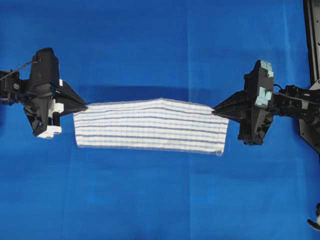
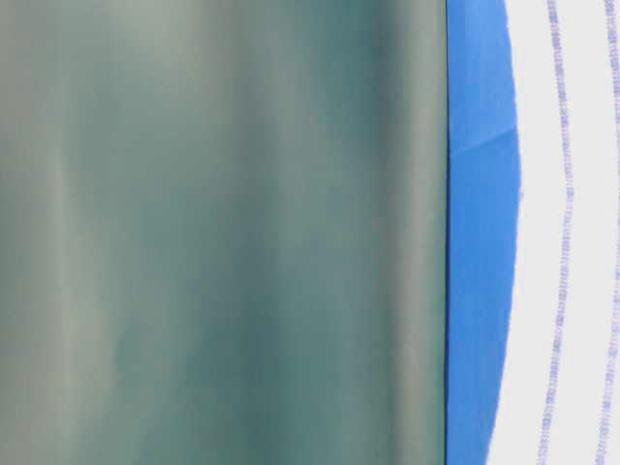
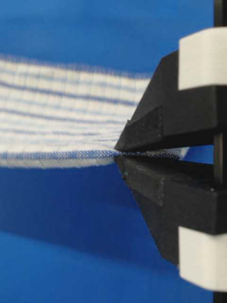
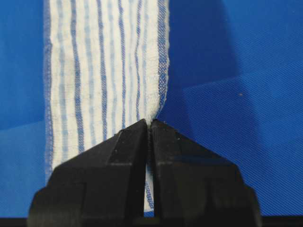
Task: Fold the blue towel.
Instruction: 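Lift the strip and rotate it vertical, right gripper moving to the top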
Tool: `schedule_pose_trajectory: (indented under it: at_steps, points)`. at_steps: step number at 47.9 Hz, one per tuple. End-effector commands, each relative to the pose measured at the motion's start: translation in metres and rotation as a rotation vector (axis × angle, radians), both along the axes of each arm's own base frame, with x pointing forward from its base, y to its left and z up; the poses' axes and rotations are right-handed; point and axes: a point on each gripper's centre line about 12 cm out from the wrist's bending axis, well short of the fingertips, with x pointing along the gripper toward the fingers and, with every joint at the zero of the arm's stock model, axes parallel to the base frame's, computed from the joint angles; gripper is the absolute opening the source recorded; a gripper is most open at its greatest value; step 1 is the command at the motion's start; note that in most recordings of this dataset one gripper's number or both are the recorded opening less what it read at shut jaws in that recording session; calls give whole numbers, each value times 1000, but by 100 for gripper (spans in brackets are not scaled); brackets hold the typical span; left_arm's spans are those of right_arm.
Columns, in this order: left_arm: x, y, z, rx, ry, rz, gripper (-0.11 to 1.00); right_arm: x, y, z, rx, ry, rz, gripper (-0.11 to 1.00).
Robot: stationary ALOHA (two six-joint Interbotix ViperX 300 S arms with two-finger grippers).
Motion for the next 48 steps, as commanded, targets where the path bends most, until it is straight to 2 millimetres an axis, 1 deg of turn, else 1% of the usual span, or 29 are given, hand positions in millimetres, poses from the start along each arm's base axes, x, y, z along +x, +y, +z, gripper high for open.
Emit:
schedule_pose_trajectory:
  at_steps: [1, 7, 17, 23, 29, 35, 42, 48]
  points:
    - [10, -6, 17, -29, -61, 2, 2, 9, -1, 14, 3, -44, -3, 2]
    - [17, -18, 26, -92, -86, 7, 2, 12, -14, 17, -5, -43, -43, 2]
    - [26, -42, 38, -148, -160, -44, 2, 16, -49, 24, -64, -33, -110, 2]
    - [33, -49, 47, -189, -215, -44, 2, 22, -66, 36, -110, -40, -127, 2]
    - [41, -55, 50, -206, -239, -50, 2, 29, -86, 46, -162, -45, -146, 2]
    - [55, -61, 54, -210, -263, -63, 2, 38, -107, 52, -205, -38, -176, 2]
    - [79, -67, 54, -209, -262, -66, 2, 52, -127, 59, -241, -40, -199, 2]
    - [101, -72, 55, -205, -268, -72, 2, 68, -142, 70, -276, -57, -209, 2]
